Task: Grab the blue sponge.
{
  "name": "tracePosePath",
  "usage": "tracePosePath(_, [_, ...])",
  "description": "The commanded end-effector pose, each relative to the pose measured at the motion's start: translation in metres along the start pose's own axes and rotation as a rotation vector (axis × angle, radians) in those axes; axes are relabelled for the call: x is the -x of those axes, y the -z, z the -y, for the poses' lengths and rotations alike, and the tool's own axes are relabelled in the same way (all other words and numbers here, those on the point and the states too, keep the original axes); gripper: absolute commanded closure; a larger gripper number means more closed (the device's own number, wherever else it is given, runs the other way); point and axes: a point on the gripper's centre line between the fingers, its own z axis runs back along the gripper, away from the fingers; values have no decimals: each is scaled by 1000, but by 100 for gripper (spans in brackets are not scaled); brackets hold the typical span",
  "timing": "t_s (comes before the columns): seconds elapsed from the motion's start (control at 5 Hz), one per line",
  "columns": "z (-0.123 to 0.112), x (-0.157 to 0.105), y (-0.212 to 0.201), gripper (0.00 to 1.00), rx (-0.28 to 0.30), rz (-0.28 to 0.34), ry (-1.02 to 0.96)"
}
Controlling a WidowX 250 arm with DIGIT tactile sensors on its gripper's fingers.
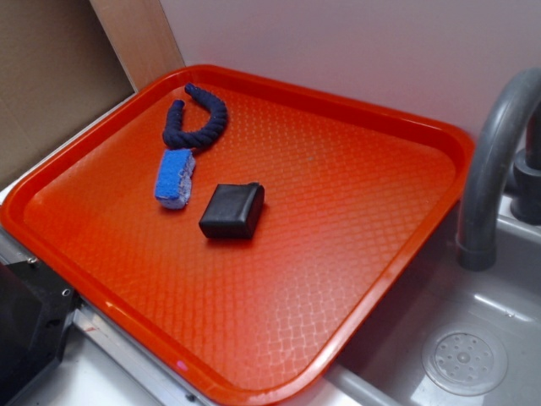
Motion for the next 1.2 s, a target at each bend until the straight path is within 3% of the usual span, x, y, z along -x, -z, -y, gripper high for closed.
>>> tracePosePath(0.0, [0,0,0,0,0,0,0])
tracePosePath(0.2, [-11,-20,19,0,33,-87,-259])
tracePosePath(0.4, [-25,-39,41,0,64,-128,-515])
tracePosePath(0.6, [-38,-60,78,0,41,-102,-703])
tracePosePath(0.8, [-44,-77,117,0,-21,-101,-749])
tracePosePath(1.0, [-41,-86,146,0,-71,-43,-745])
